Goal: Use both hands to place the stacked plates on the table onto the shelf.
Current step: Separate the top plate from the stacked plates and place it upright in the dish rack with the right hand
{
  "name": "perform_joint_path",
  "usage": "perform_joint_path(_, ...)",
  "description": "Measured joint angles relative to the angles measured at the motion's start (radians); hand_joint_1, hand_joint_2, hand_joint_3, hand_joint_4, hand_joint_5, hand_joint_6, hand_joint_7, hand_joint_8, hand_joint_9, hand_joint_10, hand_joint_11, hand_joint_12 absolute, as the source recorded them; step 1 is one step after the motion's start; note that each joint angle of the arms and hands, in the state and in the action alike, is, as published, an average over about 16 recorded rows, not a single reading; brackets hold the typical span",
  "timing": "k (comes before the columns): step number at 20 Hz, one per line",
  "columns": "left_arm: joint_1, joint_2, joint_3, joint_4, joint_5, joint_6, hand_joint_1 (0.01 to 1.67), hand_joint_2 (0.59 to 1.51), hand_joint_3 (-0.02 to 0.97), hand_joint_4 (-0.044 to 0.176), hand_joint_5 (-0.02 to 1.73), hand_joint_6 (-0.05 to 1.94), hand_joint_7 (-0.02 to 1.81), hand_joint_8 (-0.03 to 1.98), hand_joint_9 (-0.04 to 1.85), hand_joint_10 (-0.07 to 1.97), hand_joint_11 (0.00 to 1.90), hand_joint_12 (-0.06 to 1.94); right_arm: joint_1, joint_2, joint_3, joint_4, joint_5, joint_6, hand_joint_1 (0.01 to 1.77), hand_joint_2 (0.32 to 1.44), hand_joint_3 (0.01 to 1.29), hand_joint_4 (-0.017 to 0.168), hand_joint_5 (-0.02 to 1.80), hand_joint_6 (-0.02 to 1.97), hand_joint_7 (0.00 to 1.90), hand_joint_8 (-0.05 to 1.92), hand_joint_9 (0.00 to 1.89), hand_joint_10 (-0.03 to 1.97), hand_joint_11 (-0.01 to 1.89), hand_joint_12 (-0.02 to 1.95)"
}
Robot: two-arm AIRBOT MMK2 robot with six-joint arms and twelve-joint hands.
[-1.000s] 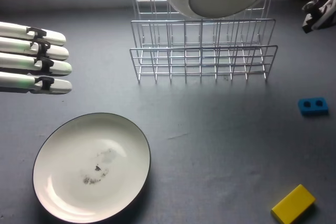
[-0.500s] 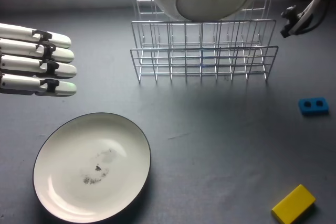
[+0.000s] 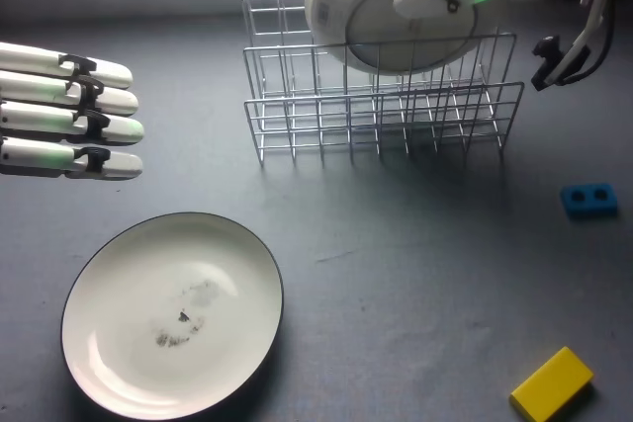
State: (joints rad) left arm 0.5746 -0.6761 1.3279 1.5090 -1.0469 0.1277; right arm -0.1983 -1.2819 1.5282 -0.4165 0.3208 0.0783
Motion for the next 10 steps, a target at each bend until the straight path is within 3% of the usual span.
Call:
perform_joint_path(6,0.001,-0.006,0.003,0.0,0.002,0.0,0.01,1.127,0.01,0.001,0.11,0.01,0.06,0.0,0.02,0.01,0.02,0.01,-0.019,-0.01,0.016,0.003,0.021,0.003,1.21,1.01,0.01,0.009,0.91,1.02,0.99,0.63,1.12,0.01,0.65,0.96)
perform_joint_path(10,0.002,-0.01,0.003,0.0,0.002,0.0,0.01,1.127,0.01,0.001,0.11,0.01,0.06,0.0,0.02,0.01,0.01,0.01,-0.028,-0.011,0.018,0.005,0.033,0.005,1.19,1.03,0.01,0.001,0.87,0.82,0.98,0.41,1.08,0.02,0.6,0.96)
